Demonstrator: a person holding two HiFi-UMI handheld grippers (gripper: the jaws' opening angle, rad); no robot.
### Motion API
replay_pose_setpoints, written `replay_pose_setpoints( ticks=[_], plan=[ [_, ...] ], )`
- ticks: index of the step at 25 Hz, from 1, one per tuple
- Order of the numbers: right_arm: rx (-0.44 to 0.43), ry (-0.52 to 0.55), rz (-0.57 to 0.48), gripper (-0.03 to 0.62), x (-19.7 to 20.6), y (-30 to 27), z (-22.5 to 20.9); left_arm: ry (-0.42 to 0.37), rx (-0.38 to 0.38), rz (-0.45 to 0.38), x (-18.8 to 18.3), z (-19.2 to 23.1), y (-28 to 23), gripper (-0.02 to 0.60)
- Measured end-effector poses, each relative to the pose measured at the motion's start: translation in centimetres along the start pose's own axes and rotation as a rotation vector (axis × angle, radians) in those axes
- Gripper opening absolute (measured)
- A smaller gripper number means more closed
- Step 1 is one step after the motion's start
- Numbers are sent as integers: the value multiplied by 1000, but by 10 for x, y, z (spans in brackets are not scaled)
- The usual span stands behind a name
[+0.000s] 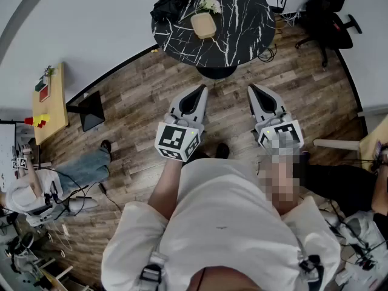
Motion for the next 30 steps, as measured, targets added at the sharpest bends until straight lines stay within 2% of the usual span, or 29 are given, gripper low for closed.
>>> replay_pose_setpoints(
  ticks=[10, 17, 30],
  plan=[
    [13, 55, 20, 3, 5, 17, 15, -23, 5, 10, 2, -14, 16, 3],
    [39, -52, -8, 3, 17, 33, 10, -13, -19, 32, 12, -21, 25, 3],
    [61, -62, 44, 6, 28, 46, 11, -26, 19, 43, 18, -34, 23, 3]
  ],
)
Point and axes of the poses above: the fingertips, and each gripper's own axes: y backward along the fingers, z to its left, x out of its underside, the point moved 9 cm from there along y, backward along the fingers, and after that the axes turned 4 degrees about -y, right-handed, at the moved point
